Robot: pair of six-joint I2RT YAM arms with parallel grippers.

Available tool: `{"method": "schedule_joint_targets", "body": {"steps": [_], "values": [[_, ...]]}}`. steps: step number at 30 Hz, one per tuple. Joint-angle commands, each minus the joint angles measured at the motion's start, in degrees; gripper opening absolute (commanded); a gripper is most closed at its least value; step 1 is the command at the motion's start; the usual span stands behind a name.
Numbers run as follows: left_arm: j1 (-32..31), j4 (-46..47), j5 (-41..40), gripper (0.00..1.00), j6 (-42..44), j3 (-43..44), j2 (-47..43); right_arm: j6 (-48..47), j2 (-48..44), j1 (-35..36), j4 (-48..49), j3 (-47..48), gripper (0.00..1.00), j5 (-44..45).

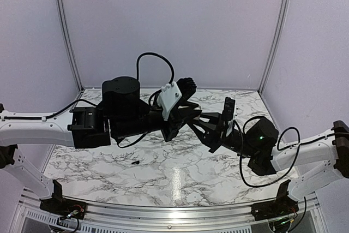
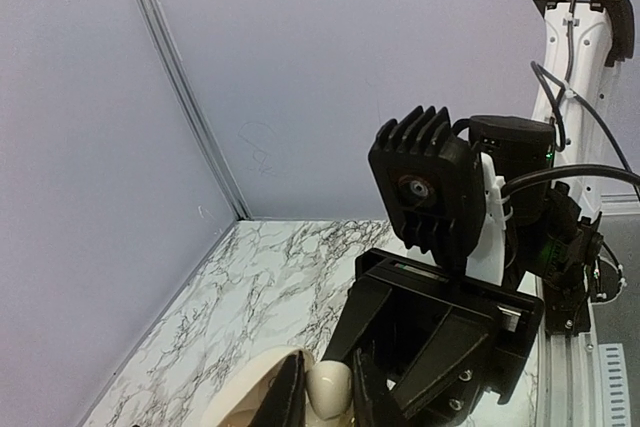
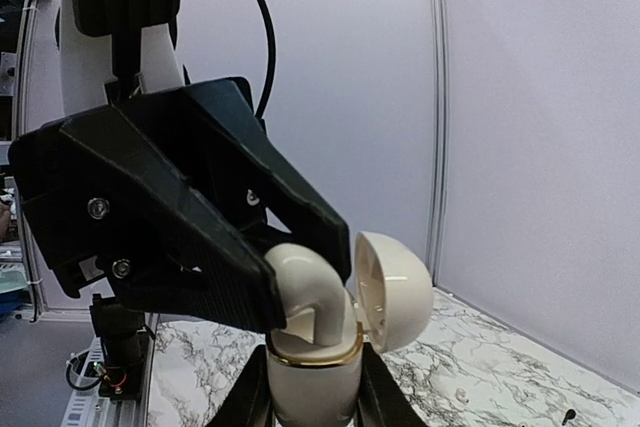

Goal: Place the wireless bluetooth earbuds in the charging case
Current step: Insert the right earbud into the right side groove of the charging case.

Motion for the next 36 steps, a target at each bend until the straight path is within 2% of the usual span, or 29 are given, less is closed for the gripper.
{"method": "schedule_joint_targets", "body": {"steps": [1, 9, 15, 24, 29, 36], "values": [[0.3, -7.1, 1.8, 0.18, 0.0, 2.0, 0.6, 0.2, -2.0, 0.6, 5.3, 2.6, 0.00, -5.2], [0.4, -10.2, 0.3, 0.23, -0.8, 4.1, 2.0, 0.3, -2.7, 0.6, 4.7, 2.2, 0.00, -6.5], [0.4, -11.7, -4.4, 0.31, 1.3, 5.3, 1.6, 0.6, -2.5, 0.6, 4.1, 1.9, 0.00, -6.5], [0.4, -13.0, -4.0, 0.37, 2.1, 6.1, 0.9, 2.6, -2.3, 0.6, 5.0, 1.1, 0.00, -6.2], [0.4, -14.8, -0.4, 0.52, 1.4, 6.2, 1.3, 3.5, -2.1, 0.5, 5.0, 0.9, 0.00, -5.6], [0.4, -16.1, 2.0, 0.61, -0.4, 7.5, 0.4, 4.2, -2.1, 0.4, 4.1, 0.1, 0.00, -5.3]]}}
